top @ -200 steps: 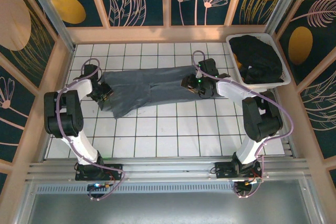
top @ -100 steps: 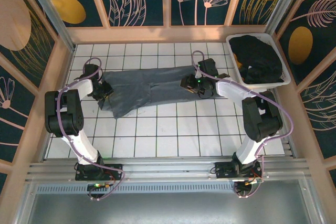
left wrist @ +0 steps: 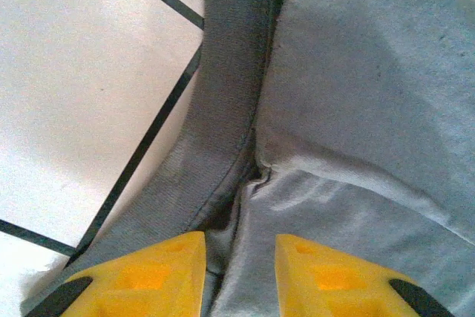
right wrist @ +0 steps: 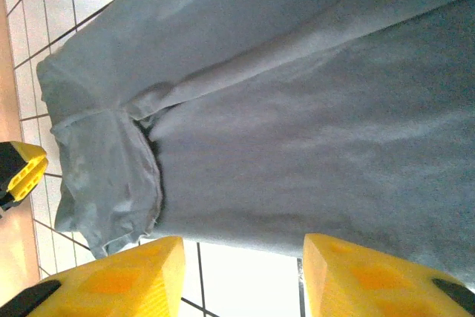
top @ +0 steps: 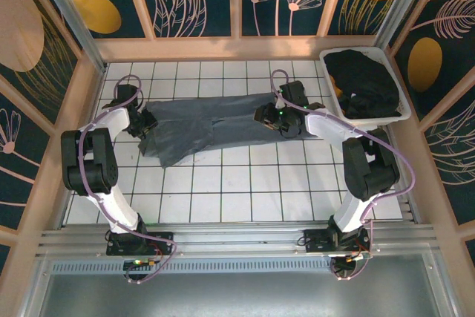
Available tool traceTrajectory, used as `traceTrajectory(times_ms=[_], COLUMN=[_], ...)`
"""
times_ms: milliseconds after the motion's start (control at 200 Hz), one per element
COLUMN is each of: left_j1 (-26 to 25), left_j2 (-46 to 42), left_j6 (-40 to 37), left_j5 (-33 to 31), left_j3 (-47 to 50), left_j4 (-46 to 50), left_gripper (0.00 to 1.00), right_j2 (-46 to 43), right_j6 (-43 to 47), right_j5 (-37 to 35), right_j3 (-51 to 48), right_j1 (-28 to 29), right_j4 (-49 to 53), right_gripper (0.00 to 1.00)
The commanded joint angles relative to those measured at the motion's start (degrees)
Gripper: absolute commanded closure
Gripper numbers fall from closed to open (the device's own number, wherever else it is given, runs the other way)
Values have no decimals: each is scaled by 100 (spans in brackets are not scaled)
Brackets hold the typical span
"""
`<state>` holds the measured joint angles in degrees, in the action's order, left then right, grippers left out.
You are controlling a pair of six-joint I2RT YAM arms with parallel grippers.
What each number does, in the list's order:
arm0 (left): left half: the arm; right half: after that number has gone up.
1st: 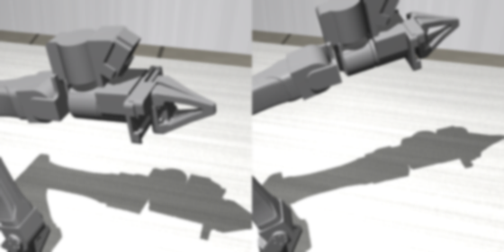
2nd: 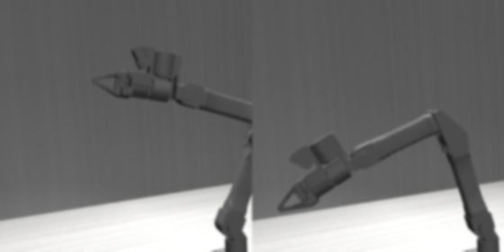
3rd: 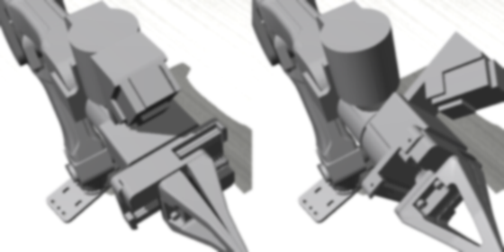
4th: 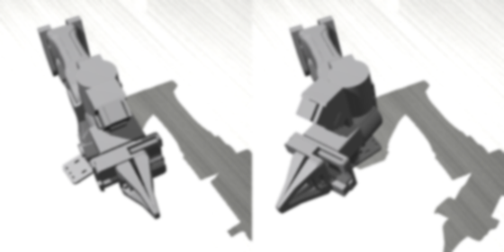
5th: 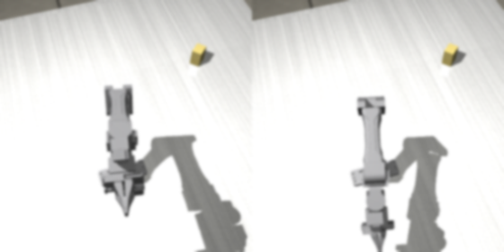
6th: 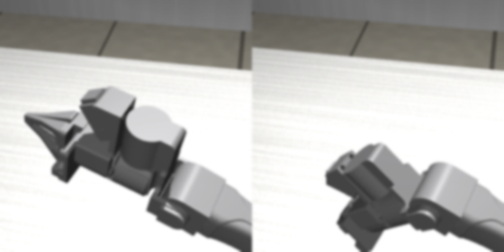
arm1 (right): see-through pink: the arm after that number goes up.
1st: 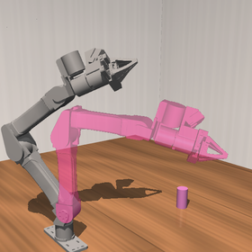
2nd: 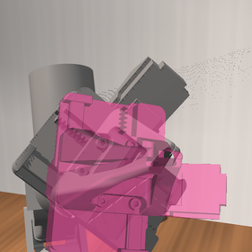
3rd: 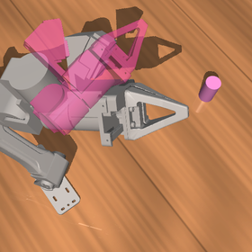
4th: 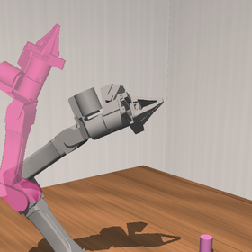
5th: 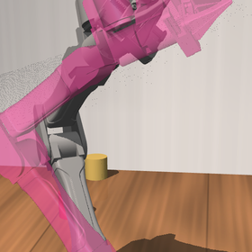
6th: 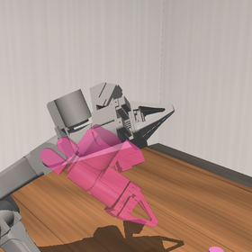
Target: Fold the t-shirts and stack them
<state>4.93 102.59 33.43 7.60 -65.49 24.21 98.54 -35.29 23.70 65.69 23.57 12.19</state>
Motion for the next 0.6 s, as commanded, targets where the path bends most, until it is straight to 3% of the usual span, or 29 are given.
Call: traceTrajectory(times_ms=[0,596], left_j1=[-17,-90], left_j2=[141,369], left_j6=[44,-36], left_j5=[273,292], left_j3=[1,133], left_j4=[-43,-110], left_gripper=[69,71], right_j2=[114,89], right_j6=[40,31], right_j5=[72,58], right_j3=[216,168], right_j1=[60,63], right_j4=[-50,-32], right_gripper=[53,53])
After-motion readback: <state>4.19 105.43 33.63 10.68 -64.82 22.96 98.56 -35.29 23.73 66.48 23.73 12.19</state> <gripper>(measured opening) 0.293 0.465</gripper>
